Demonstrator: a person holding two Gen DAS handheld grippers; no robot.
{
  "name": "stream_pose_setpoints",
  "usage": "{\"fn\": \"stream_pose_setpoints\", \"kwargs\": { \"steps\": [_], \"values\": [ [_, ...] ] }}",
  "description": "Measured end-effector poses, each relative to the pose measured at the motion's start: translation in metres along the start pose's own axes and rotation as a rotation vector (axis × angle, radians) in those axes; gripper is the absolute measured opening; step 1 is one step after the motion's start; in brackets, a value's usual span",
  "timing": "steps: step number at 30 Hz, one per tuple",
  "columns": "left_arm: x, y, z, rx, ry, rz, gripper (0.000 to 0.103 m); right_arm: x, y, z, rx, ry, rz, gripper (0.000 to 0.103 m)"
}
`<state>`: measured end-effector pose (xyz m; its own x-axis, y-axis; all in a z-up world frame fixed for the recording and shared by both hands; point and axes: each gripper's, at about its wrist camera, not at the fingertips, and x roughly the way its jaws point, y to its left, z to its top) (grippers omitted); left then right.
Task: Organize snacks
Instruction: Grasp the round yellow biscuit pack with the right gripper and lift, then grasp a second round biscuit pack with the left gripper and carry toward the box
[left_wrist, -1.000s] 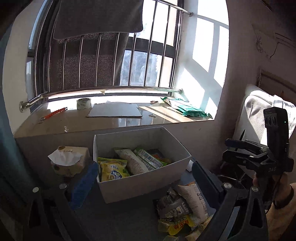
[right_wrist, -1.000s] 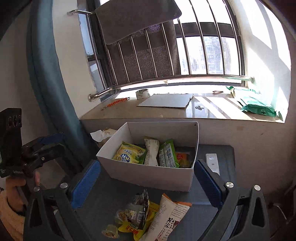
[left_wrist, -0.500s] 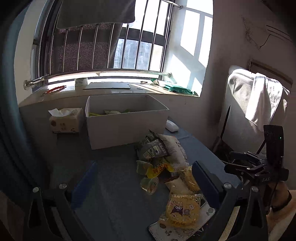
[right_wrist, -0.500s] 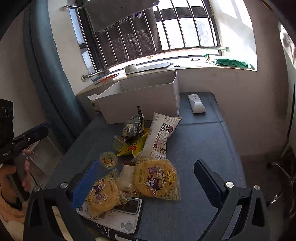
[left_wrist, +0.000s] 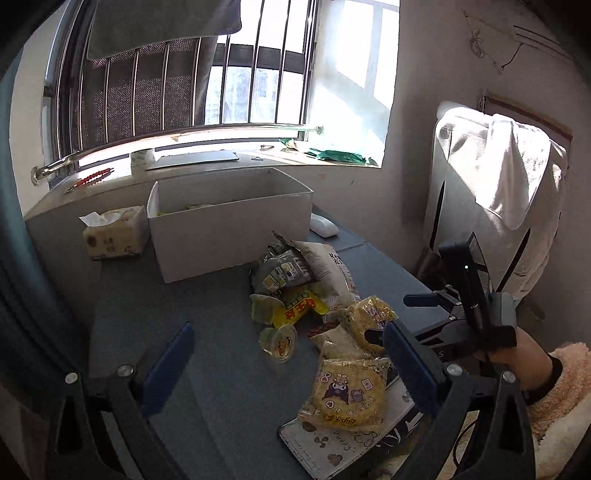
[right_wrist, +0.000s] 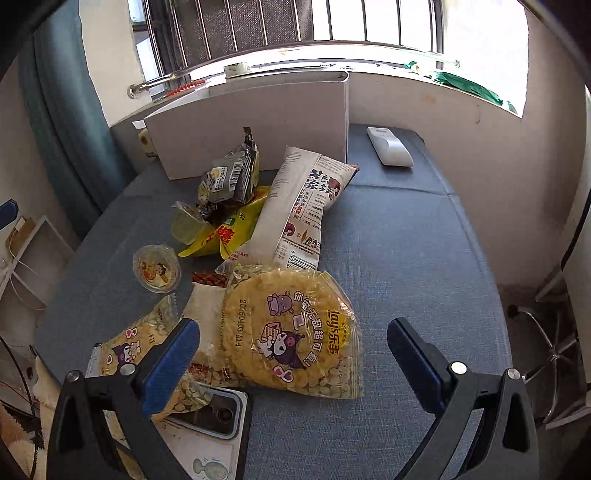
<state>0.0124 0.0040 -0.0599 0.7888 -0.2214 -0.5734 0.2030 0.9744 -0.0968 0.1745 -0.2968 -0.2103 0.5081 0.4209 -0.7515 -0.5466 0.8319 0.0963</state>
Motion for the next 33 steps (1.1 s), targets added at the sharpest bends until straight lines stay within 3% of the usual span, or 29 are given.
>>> {"fn": "stream_pose_setpoints", "kwargs": {
  "steps": [4,7,10,18,21,26,33],
  "values": [
    [0.004,0.000,-0.005,0.009,0.020,0.002,0.103,0.021,0.008,0.005,-0.023,0.038,-0.054,0.103],
    [0.004,0.001,-0.007,0.012,0.026,-0.003,0.103,0.025,0.013,0.004,-0.053,0.017,-0.049,0.103],
    [0.005,0.002,-0.009,0.009,0.035,-0.005,0.103,0.019,0.007,0.004,-0.003,-0.003,-0.012,0.082],
    [0.014,-0.001,-0.011,0.012,0.064,-0.026,0.103,-0.008,-0.012,0.010,0.051,-0.082,0.001,0.080],
    [0.022,-0.007,-0.012,0.021,0.089,-0.069,0.103,-0.020,-0.023,0.011,0.101,-0.111,0.042,0.080],
    [0.065,-0.022,-0.022,0.043,0.233,-0.171,0.103,-0.051,-0.038,0.008,0.175,-0.175,0.111,0.080],
    [0.118,-0.051,-0.043,0.180,0.404,-0.157,0.103,-0.090,-0.050,-0.007,0.208,-0.236,0.114,0.081]
  ]
}}
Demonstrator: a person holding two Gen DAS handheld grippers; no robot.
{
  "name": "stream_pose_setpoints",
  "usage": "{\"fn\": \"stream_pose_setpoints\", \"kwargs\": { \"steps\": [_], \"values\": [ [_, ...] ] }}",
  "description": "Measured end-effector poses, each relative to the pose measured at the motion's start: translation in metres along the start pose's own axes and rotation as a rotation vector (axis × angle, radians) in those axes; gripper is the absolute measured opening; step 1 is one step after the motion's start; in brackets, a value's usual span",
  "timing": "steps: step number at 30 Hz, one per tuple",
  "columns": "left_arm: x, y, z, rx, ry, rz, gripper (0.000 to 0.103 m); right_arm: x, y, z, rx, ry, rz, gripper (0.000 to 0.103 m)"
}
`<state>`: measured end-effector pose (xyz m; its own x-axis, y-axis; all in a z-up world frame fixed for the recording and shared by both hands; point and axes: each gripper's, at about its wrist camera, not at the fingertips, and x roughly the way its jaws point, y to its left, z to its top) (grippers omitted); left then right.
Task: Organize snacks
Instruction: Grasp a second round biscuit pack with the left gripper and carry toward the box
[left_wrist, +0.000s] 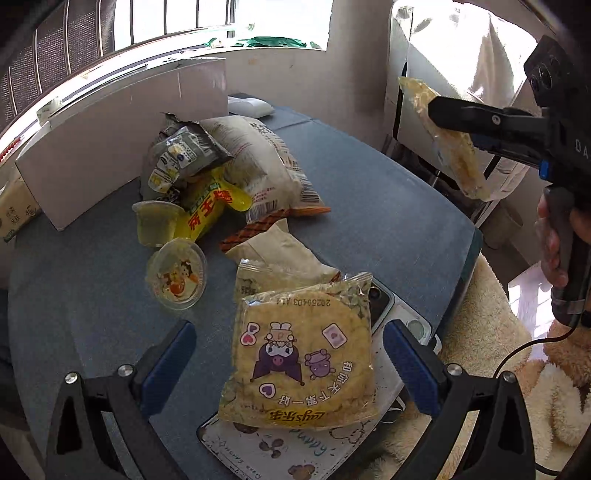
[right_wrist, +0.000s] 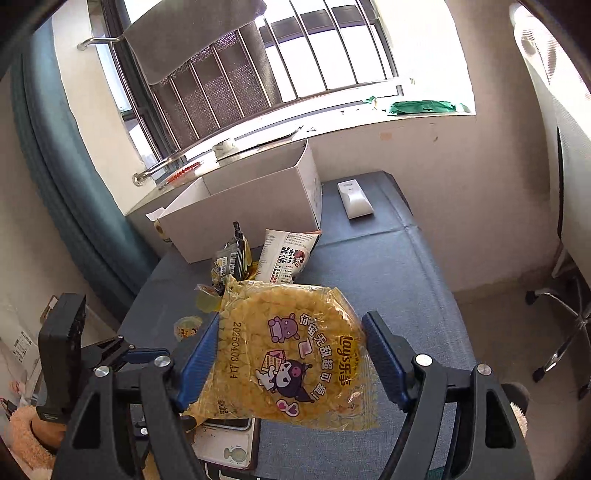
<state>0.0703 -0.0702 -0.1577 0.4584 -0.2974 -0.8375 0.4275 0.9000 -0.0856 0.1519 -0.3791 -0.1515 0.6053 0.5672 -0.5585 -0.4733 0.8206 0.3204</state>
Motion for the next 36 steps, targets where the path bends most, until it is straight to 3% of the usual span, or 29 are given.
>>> {"fn": "stream_pose_setpoints", "kwargs": {
  "steps": [4,5,6,9,13,18,22,26,31,34,36],
  "values": [
    [0.008,-0.005,0.000,0.010,0.018,0.009,0.102,-0.008,-0.007,-0.004,0.014,-0.005,-0.005,0.081],
    [0.007,-0.005,0.000,0.011,0.016,-0.006,0.095,-0.008,-0.008,-0.005,0.017,-0.002,-0.004,0.081],
    [0.006,-0.005,-0.001,0.012,0.018,-0.024,0.077,-0.007,-0.009,-0.006,0.021,0.000,0.000,0.081],
    [0.000,-0.001,-0.005,-0.009,0.004,-0.033,0.076,-0.004,-0.008,-0.008,0.017,0.008,0.014,0.081],
    [-0.024,0.016,-0.007,-0.068,-0.080,-0.023,0.076,0.000,-0.004,-0.006,0.010,0.007,0.032,0.081],
    [-0.071,0.049,0.007,-0.177,-0.262,-0.027,0.076,0.016,0.012,0.007,-0.024,0.020,0.090,0.081],
    [-0.107,0.096,0.040,-0.292,-0.435,-0.018,0.076,0.039,0.035,0.046,-0.105,0.002,0.140,0.081],
    [-0.130,0.152,0.096,-0.377,-0.539,0.019,0.076,0.075,0.053,0.109,-0.113,-0.006,0.189,0.081],
    [-0.109,0.224,0.168,-0.441,-0.521,0.028,0.076,0.145,0.065,0.195,-0.105,0.051,0.152,0.081],
    [-0.089,0.256,0.192,-0.494,-0.468,0.000,0.076,0.185,0.060,0.230,-0.070,0.095,0.126,0.081],
    [-0.071,0.263,0.205,-0.496,-0.437,0.021,0.076,0.204,0.053,0.243,-0.032,0.111,0.115,0.081]
  ]
}}
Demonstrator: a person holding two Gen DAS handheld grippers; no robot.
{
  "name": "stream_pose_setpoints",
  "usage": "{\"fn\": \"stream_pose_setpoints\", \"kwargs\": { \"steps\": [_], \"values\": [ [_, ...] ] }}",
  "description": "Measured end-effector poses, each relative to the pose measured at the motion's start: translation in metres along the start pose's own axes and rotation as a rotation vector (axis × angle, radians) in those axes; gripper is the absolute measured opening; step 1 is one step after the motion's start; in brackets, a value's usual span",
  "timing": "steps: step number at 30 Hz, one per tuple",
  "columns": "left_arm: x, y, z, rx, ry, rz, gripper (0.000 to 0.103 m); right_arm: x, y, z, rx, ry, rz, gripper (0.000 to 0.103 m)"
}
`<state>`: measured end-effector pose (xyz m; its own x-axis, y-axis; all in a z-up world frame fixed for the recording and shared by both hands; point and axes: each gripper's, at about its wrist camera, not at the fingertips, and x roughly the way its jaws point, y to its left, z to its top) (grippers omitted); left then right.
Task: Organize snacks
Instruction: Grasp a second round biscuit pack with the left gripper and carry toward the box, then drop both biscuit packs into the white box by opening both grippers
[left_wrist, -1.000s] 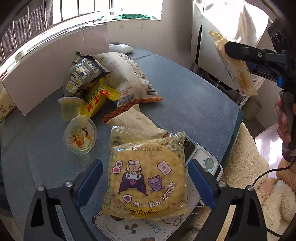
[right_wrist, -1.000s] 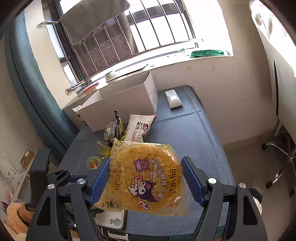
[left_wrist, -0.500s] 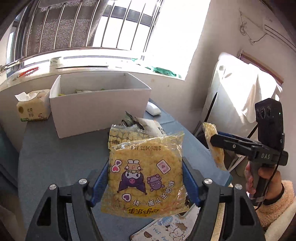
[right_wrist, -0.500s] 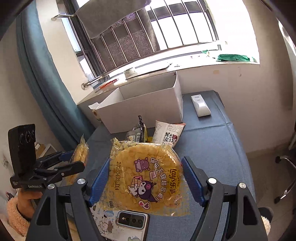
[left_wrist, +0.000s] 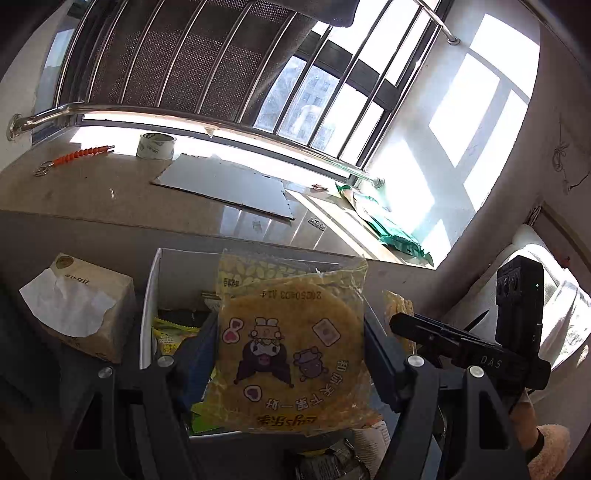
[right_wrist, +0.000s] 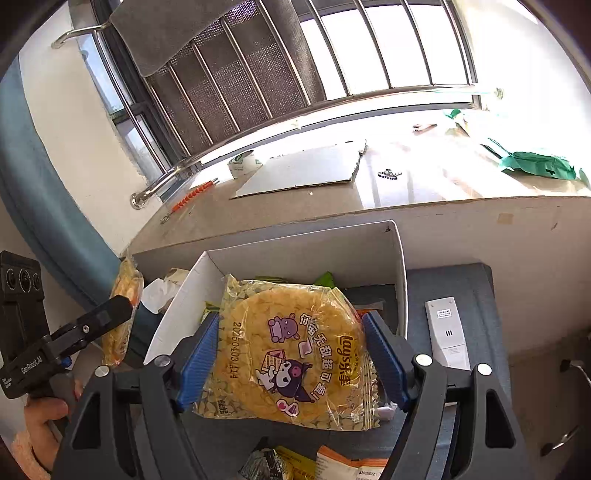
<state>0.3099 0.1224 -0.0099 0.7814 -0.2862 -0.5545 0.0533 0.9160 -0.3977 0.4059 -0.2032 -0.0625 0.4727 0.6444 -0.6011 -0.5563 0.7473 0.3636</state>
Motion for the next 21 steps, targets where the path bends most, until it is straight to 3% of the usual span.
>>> {"fn": "stream_pose_setpoints", "kwargs": {
  "steps": [3,4,5,7,12,15,21],
  "values": [
    [0.013,0.001,-0.002,0.035,0.025,0.044,0.081,0.013,-0.010,0.012,0.025,0.004,-0.011,0.081],
    [0.018,0.003,-0.001,0.025,0.048,0.049,0.088,0.015,-0.014,0.015,0.032,0.007,0.002,0.084],
    [0.022,0.007,0.000,0.003,0.068,0.058,0.103,0.017,-0.016,0.017,0.048,0.011,0.020,0.093],
    [0.019,0.014,-0.001,-0.021,0.059,0.063,0.103,0.016,-0.021,0.018,0.079,0.001,0.022,0.103],
    [0.005,0.021,-0.003,-0.027,0.040,0.099,0.103,0.004,-0.025,0.018,0.068,-0.028,-0.022,0.103],
    [-0.008,0.016,-0.004,-0.017,0.024,0.080,0.103,-0.006,-0.021,0.016,0.048,-0.041,-0.019,0.103],
    [-0.063,-0.016,-0.028,0.121,-0.065,0.087,0.103,-0.046,0.002,-0.007,-0.049,-0.085,0.040,0.103]
  ]
}}
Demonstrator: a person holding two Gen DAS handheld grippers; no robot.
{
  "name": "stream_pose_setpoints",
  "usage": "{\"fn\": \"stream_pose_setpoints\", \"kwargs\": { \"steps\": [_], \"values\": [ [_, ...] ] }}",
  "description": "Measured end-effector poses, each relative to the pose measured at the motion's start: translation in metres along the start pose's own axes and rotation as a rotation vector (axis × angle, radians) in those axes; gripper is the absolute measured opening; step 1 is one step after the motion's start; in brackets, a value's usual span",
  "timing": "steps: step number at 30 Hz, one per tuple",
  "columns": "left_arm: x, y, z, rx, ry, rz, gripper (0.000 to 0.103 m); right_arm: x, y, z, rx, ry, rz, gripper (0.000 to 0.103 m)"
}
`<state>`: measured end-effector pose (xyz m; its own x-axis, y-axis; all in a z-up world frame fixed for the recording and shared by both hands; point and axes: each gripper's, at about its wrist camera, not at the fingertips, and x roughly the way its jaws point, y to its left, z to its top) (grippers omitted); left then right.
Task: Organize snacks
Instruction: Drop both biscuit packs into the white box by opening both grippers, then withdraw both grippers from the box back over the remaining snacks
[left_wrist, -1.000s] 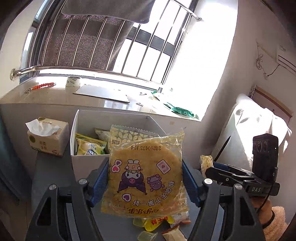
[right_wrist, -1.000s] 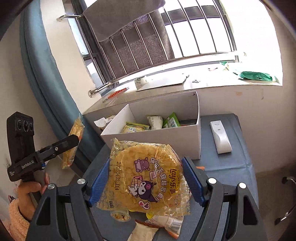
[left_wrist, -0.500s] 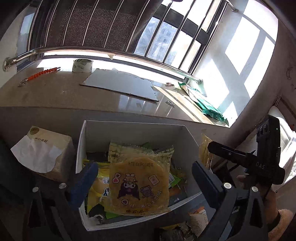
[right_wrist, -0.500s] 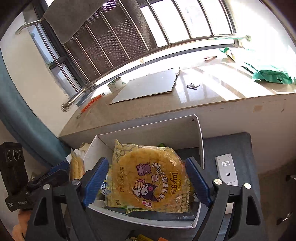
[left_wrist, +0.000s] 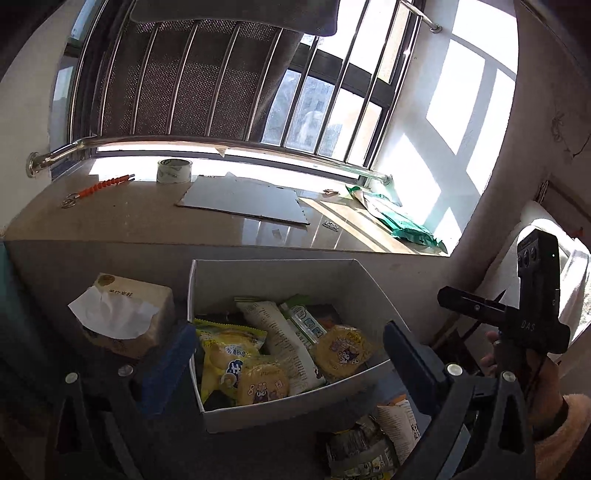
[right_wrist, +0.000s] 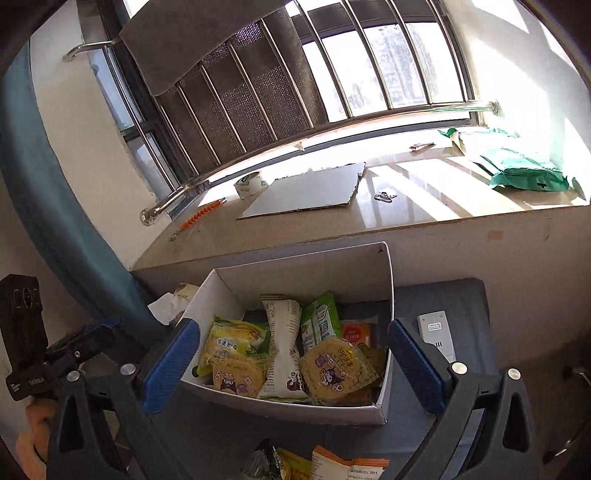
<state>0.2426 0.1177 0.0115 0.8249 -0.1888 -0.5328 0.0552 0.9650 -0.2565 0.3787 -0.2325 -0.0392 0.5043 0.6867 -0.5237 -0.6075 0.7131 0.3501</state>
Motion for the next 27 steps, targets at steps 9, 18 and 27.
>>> {"fn": "stream_pose_setpoints", "kwargs": {
  "steps": [9,18,27],
  "values": [
    [-0.093,-0.049,-0.086,0.154,-0.087,-0.027,0.103,-0.091,0.040,-0.093,-0.137,-0.067,0.055,0.103],
    [-0.113,-0.077,-0.186,0.123,-0.020,-0.063,0.103,-0.135,0.035,-0.210,-0.038,-0.051,0.019,0.103],
    [-0.112,-0.096,-0.213,0.146,0.006,-0.064,0.103,-0.123,0.016,-0.261,0.052,0.052,0.016,0.103]
  ]
}}
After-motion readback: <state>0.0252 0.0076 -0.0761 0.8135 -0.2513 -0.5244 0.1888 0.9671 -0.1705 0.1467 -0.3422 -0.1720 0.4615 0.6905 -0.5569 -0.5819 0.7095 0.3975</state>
